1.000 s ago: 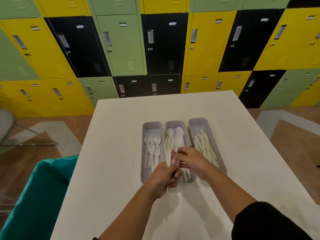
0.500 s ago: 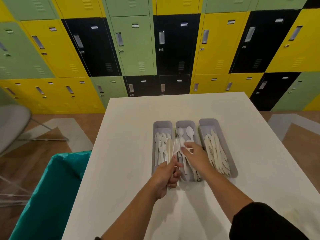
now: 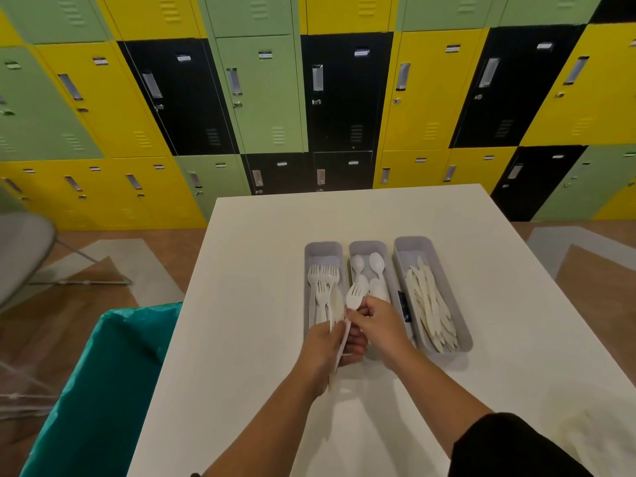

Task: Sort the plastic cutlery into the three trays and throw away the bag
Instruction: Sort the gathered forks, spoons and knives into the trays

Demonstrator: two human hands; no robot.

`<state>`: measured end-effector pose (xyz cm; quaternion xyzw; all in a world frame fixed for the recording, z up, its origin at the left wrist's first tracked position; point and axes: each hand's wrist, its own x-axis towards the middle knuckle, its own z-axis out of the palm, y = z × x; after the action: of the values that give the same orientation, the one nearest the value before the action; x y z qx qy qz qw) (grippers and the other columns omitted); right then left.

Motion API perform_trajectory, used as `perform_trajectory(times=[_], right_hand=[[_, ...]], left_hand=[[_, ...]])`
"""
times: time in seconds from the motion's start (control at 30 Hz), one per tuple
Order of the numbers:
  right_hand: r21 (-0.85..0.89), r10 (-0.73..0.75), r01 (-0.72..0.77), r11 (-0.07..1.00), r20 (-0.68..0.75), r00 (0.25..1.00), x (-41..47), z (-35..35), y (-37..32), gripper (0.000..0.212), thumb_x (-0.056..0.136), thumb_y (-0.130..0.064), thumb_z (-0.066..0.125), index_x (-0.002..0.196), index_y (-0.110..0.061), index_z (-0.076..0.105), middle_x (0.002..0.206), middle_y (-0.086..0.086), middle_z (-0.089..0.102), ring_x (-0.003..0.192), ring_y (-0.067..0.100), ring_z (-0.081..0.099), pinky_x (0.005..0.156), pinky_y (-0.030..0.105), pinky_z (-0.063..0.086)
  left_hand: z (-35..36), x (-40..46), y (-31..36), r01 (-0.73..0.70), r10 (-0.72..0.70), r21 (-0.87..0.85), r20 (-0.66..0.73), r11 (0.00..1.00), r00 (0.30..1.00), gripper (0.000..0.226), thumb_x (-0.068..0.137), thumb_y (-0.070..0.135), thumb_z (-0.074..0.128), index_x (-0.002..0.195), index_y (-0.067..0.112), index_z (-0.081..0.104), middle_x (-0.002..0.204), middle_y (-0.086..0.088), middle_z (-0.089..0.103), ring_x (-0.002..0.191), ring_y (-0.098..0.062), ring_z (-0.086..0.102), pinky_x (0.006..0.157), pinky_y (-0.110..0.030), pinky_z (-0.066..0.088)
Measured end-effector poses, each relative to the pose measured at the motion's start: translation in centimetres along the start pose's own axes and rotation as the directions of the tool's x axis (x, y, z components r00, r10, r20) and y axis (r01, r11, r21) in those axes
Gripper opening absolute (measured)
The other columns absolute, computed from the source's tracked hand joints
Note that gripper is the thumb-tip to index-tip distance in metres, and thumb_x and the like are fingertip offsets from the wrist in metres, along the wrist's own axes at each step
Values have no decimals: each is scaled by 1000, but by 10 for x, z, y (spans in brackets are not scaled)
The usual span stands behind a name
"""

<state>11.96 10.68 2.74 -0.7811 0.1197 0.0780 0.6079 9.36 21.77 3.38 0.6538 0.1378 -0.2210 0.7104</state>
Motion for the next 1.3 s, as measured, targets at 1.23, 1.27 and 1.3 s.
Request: perform_trajectory(times=[1.23, 1.27, 1.3], right_hand=[[231, 200, -147, 962, -228, 953, 40, -80, 6, 28, 94, -2, 31, 71, -8, 45, 65, 10, 45, 54, 19, 46, 53, 29, 48], [202, 196, -142, 969, -278, 940, 45, -89, 6, 23, 93, -1, 31, 78, -8, 47, 66, 8, 45, 55, 18, 43, 54, 29, 49], [175, 194, -145, 974, -306, 932, 50, -98, 6, 19, 92, -1, 32, 89, -10, 49, 71, 8, 47, 58, 16, 44, 56, 29, 51]], left_hand=[[26, 7, 3, 68, -86, 85, 237, 994, 968, 44, 104, 25, 29, 83, 2, 60, 57, -4, 62, 31, -7, 36, 36, -16, 27], [29, 8, 2, 73, -90, 82, 227, 994, 970, 44, 103, 25, 29, 82, 3, 60, 56, -4, 60, 31, -7, 34, 36, -16, 25], [31, 9, 2, 77, -92, 78, 212, 994, 973, 43, 103, 26, 30, 82, 4, 61, 56, -4, 59, 31, -6, 32, 36, -17, 24]])
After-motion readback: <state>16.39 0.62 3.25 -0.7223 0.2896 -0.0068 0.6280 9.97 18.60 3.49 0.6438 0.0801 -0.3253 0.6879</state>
